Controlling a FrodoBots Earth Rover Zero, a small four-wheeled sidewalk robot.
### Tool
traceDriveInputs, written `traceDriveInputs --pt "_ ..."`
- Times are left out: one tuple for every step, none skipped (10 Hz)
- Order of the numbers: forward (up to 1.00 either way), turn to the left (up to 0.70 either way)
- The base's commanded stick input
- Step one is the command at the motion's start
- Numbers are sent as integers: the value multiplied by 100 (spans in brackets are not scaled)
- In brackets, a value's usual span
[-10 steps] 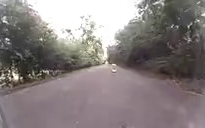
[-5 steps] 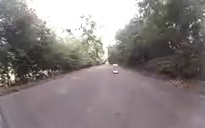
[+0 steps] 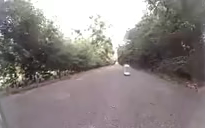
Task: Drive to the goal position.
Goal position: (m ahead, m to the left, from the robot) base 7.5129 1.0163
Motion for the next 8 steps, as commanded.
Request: traceDriveInputs --pt "70 0" --pt "70 0" --pt "70 0" --pt "70 0" --pt "70 0" --pt "70 0" --pt "70 0" --pt "70 0"
